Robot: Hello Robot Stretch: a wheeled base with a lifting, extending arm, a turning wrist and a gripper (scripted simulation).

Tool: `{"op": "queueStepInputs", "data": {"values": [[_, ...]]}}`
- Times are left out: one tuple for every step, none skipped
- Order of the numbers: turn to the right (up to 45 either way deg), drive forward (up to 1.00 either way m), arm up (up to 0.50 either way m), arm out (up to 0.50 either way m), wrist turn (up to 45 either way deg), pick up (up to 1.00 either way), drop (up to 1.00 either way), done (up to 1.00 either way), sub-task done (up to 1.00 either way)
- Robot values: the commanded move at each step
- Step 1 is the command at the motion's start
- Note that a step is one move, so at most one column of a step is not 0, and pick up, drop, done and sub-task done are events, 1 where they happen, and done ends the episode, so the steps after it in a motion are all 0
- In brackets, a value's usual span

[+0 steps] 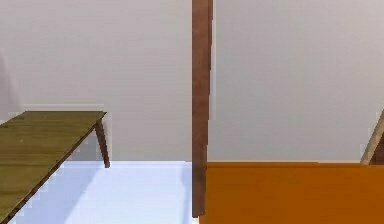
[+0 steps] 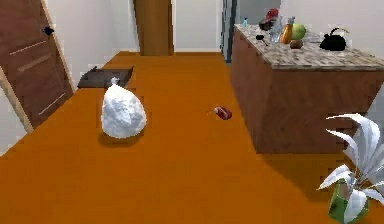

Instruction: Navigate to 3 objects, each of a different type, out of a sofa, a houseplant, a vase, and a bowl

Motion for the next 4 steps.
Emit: {"op": "queueStepInputs", "data": {"values": [[-45.0,0.0,0.0,0.0,0.0,0.0,0.0,0.0,0.0],[-36.0,0.0,0.0,0.0,0.0,0.0,0.0,0.0,0.0],[0.0,0.15,0.0,0.0,0.0,0.0,0.0,0.0,0.0],[21.0,0.0,0.0,0.0,0.0,0.0,0.0,0.0,0.0]]}}
